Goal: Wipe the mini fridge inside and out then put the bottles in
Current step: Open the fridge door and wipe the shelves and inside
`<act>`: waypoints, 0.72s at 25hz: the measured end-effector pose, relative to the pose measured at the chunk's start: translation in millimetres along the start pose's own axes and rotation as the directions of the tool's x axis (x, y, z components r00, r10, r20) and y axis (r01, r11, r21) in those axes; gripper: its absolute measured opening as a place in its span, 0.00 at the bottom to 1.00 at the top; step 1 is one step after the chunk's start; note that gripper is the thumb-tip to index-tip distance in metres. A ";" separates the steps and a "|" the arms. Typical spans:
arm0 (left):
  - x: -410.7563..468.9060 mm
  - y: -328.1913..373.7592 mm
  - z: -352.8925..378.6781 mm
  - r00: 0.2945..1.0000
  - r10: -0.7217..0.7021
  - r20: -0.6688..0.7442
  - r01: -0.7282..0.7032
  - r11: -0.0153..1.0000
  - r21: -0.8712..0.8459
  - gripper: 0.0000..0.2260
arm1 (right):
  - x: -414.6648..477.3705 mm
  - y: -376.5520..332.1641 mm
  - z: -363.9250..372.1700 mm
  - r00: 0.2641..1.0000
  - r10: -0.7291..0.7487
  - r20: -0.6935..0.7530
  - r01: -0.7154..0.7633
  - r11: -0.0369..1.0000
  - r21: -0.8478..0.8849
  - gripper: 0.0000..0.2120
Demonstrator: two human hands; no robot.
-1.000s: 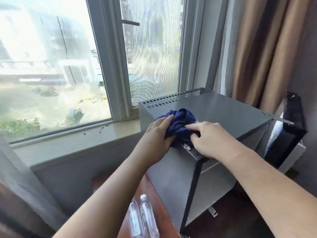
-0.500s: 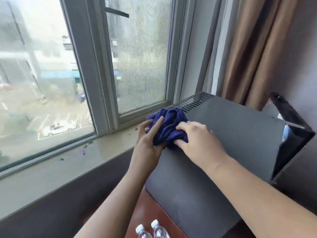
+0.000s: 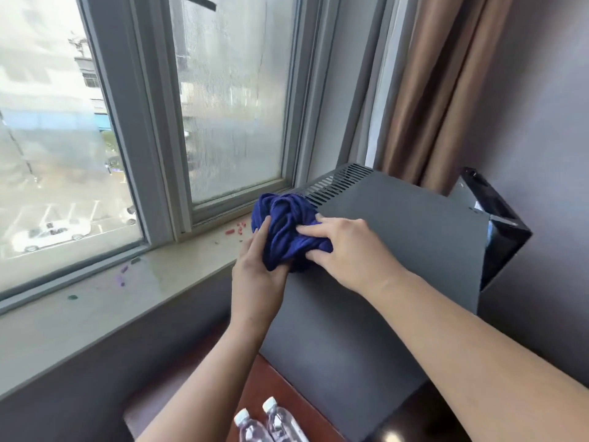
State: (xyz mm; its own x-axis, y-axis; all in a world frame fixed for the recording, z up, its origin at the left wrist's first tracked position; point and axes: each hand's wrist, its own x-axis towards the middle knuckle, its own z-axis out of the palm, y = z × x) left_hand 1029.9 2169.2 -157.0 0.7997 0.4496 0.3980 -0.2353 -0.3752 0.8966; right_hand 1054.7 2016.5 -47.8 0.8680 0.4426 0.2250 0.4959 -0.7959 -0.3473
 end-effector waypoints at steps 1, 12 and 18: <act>-5.7 1.7 3.4 1.000 -0.002 0.000 0.002 1.000 0.005 0.36 | -5.2 5.2 -3.3 1.000 -0.004 -0.001 0.004 1.000 0.017 0.24; -102.5 49.1 65.8 0.999 0.044 0.006 -0.044 0.998 -0.036 0.32 | -98.3 75.1 -61.6 0.999 -0.005 0.033 0.002 0.995 0.102 0.21; -159.3 83.5 100.3 1.000 0.027 0.008 -0.027 0.999 -0.033 0.30 | -154.1 116.1 -79.5 0.994 -0.105 -0.017 0.106 0.987 0.122 0.21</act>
State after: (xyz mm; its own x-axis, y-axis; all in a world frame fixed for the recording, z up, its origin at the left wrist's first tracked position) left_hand 938.3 1984.9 -165.0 0.7971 0.4330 0.4208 -0.2751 -0.3599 0.8915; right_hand 976.5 1823.0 -50.3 0.8107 0.5167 0.2752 0.5845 -0.6881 -0.4300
